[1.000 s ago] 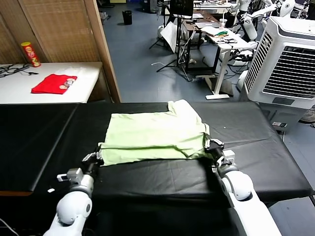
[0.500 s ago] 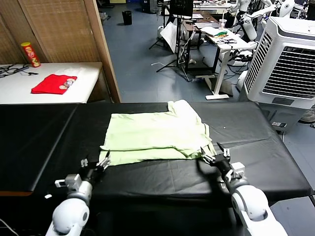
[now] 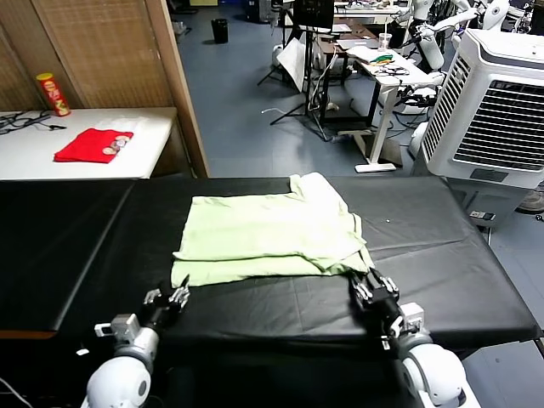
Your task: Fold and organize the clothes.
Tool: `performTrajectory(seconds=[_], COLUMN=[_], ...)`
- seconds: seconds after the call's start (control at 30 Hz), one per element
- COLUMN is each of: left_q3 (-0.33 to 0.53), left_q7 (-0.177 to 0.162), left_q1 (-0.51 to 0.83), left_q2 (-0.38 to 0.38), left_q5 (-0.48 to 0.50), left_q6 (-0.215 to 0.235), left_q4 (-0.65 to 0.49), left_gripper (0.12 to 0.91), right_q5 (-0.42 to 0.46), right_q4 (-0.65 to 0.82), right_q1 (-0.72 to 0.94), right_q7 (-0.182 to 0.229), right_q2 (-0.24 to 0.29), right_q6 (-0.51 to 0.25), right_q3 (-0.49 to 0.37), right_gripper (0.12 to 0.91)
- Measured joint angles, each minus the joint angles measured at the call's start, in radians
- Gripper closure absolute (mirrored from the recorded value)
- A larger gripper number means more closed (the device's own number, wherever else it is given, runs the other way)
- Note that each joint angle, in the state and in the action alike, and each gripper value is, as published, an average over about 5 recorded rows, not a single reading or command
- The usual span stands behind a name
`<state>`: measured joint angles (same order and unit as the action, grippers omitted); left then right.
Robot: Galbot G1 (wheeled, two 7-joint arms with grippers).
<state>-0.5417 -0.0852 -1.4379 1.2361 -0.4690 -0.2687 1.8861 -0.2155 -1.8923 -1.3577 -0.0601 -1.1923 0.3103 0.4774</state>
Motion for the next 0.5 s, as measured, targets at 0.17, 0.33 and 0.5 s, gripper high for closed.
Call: performTrajectory(seconds=[0.17,0.33,0.5], left_q3=[0.005,-0.003,-0.031], left_q7=[-0.017,-0.036,-0.041], left_q1=[-0.017,-0.066,-0.151], left_q2=[-0.023,-0.068,-0.113], left_q5=[0.045,0.069,0.081], left_q6=[-0.016,-0.037,-0.054], left_q4=[0.018,0.068,0.156], left_gripper=[0.900,0.902,0.902], right_q5=[-0.067,-0.124,-0.110], right_q4=[-0.051,-0.133,-0.220], right_q1=[-0.025,-0.081,-0.175], right_q7=[0.050,0.084,0.089], right_q2=[0.021,0.038,0.031], right_q6=[0.097,0.191,0.228], right_q3=[0.010,0.035,0.063], right_gripper=[0.899,0.899,0.899])
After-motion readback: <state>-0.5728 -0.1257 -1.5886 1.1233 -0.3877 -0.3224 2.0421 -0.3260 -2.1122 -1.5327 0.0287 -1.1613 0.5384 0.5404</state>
